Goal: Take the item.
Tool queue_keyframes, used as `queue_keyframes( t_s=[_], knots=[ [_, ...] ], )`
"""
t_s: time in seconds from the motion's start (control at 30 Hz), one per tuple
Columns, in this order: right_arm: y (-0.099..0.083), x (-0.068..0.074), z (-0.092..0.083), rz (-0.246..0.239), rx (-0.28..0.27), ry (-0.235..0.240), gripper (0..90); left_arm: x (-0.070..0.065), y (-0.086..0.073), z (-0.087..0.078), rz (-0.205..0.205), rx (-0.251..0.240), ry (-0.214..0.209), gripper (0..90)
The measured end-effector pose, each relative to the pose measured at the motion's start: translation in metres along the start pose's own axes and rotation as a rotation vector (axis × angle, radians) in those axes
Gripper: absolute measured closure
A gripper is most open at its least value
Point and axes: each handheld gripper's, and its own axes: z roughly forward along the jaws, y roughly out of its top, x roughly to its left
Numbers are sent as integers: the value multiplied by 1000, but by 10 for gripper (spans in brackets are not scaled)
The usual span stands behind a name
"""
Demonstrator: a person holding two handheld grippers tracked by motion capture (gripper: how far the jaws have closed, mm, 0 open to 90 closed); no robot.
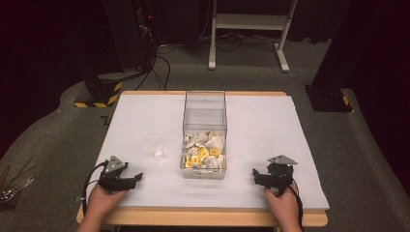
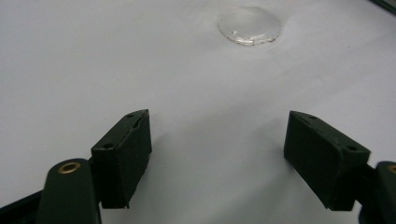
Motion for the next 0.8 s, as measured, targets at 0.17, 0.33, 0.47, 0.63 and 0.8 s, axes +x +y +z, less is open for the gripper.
queue_keyframes(
  t_s=[0.17, 0.33, 0.47, 0.63, 0.8],
  knots=[
    [0, 0, 0, 0, 0, 0, 88, 0, 0, 0, -1, 0, -1, 236],
    [0, 0, 0, 1, -1, 5, 88, 0, 0, 0, -4, 2, -3, 237],
    [0, -1, 0, 2, 0, 7, 88, 0, 1, 0, -2, 4, -1, 237],
    [0, -1, 0, 2, 0, 8, 88, 0, 1, 0, -4, 5, -4, 237],
    [0, -1, 0, 2, -3, 7, 88, 0, 1, -3, -3, 8, -27, 243]
  ],
)
